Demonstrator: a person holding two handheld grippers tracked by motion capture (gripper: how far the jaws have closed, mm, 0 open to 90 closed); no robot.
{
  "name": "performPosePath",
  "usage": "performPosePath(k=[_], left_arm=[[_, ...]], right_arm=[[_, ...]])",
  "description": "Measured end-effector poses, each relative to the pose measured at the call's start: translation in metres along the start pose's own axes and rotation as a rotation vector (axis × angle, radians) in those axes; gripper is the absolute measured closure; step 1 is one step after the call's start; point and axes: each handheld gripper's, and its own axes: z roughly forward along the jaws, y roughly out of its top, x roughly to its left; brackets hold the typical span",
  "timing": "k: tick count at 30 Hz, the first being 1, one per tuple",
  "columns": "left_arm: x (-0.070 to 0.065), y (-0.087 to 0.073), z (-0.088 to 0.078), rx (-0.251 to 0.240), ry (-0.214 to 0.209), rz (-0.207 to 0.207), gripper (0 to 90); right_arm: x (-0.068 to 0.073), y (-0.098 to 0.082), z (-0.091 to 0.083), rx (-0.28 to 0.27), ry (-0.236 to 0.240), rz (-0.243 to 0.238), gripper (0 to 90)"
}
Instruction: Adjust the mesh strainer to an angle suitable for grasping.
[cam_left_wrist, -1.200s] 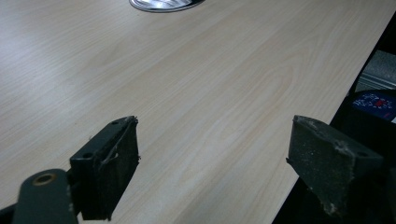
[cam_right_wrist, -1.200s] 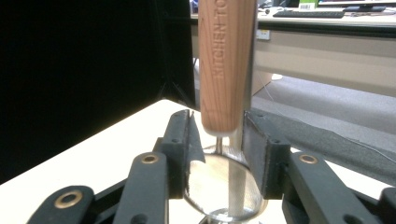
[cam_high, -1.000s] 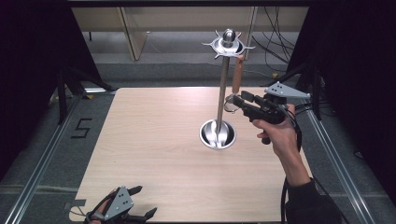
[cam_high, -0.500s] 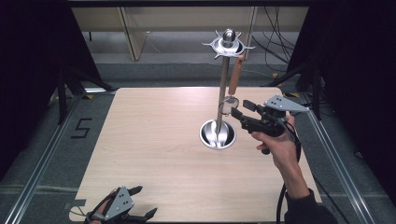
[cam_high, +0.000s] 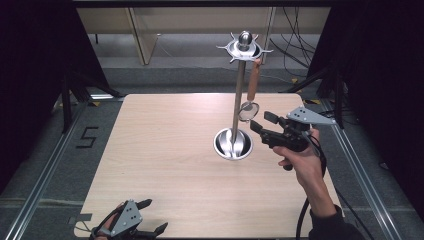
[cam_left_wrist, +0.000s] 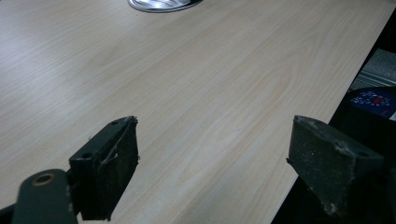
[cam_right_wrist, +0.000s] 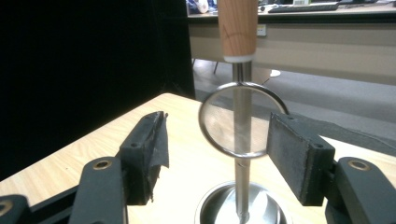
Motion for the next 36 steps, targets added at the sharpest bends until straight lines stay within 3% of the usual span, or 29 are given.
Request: performPosePath(k=[1, 2, 4, 5, 7, 8, 11, 12, 13, 15, 16, 18, 19, 21, 22, 24, 26, 28, 29, 31, 33, 34, 35, 36], left_arm=[[0.000, 0.000, 0.000, 0.001, 0.000, 0.005, 15.4], [-0.002, 0.000, 0.001, -0.019, -0.004, -0.026, 15.4], [-0.002, 0.000, 0.001, -0.016, -0.003, -0.024, 15.4], [0.000, 0.000, 0.000, 0.013, 0.006, 0.007, 15.4], [0.001, 0.000, -0.001, 0.014, 0.006, 0.024, 15.4], [0.001, 0.000, -0.001, 0.015, 0.004, 0.026, 15.4], [0.001, 0.000, -0.001, 0.009, 0.005, 0.029, 15.4], [-0.001, 0.000, 0.001, -0.008, -0.002, -0.014, 15.4], [0.000, 0.000, 0.000, 0.004, -0.001, 0.008, 15.4], [0.000, 0.000, 0.000, -0.002, -0.002, 0.002, 15.4], [0.001, 0.000, -0.001, 0.017, 0.006, 0.026, 15.4], [-0.001, 0.000, 0.000, -0.001, -0.004, 0.000, 15.4], [0.000, 0.000, -0.001, 0.003, -0.002, 0.023, 15.4], [0.000, 0.000, -0.001, 0.017, 0.004, 0.012, 15.4], [0.002, 0.000, -0.001, 0.013, 0.002, 0.035, 15.4], [-0.001, 0.000, -0.001, 0.001, -0.001, 0.000, 15.4], [0.002, 0.001, -0.001, 0.015, 0.002, 0.036, 15.4], [0.000, 0.000, 0.000, 0.012, 0.005, 0.015, 15.4], [0.001, 0.001, -0.001, 0.014, 0.005, 0.027, 15.4], [0.000, 0.000, 0.000, 0.003, -0.001, 0.012, 15.4], [0.001, 0.001, 0.000, 0.002, -0.002, 0.022, 15.4], [-0.001, 0.001, 0.001, -0.005, -0.004, -0.015, 15.4], [0.002, 0.002, 0.000, 0.007, -0.001, 0.024, 15.4], [0.001, 0.001, 0.001, 0.002, 0.003, 0.007, 15.4]], right_arm=[[0.000, -0.001, 0.000, -0.004, 0.009, -0.005, 38.4], [0.002, -0.002, 0.000, 0.011, 0.011, 0.011, 38.3], [0.003, -0.005, 0.001, 0.014, 0.015, -0.010, 38.1], [0.004, -0.006, 0.001, 0.024, 0.016, -0.006, 38.0], [0.004, -0.008, 0.001, 0.027, 0.012, -0.004, 37.9], [0.003, -0.009, 0.003, 0.025, 0.015, -0.032, 37.8], [0.005, -0.012, 0.003, 0.042, 0.022, -0.012, 37.7], [0.005, -0.013, 0.003, 0.049, 0.024, -0.020, 37.6], [0.006, -0.015, 0.002, 0.054, 0.029, -0.024, 37.5], [0.007, -0.016, 0.001, 0.062, 0.032, -0.007, 37.5], [0.006, -0.018, 0.002, 0.059, 0.033, -0.020, 37.4], [0.006, -0.019, 0.003, 0.062, 0.041, -0.018, 37.4], [0.008, -0.021, 0.003, 0.067, 0.038, -0.008, 37.3], [0.009, -0.022, 0.004, 0.072, 0.046, -0.015, 37.0], [0.010, -0.023, 0.004, 0.080, 0.048, -0.010, 36.9], [0.010, -0.025, 0.006, 0.079, 0.058, -0.027, 36.6], [0.011, -0.027, 0.007, 0.079, 0.057, -0.038, 36.2], [0.014, -0.029, 0.007, 0.098, 0.053, -0.018, 36.0], [0.012, -0.030, 0.009, 0.088, 0.070, -0.039, 35.9], [0.013, -0.033, 0.010, 0.083, 0.064, -0.042, 35.8], [0.015, -0.034, 0.010, 0.103, 0.068, -0.028, 35.7], [0.014, -0.036, 0.012, 0.109, 0.079, -0.038, 35.6], [0.016, -0.038, 0.012, 0.111, 0.078, -0.025, 35.6], [0.015, -0.039, 0.013, 0.110, 0.073, -0.054, 35.5]])
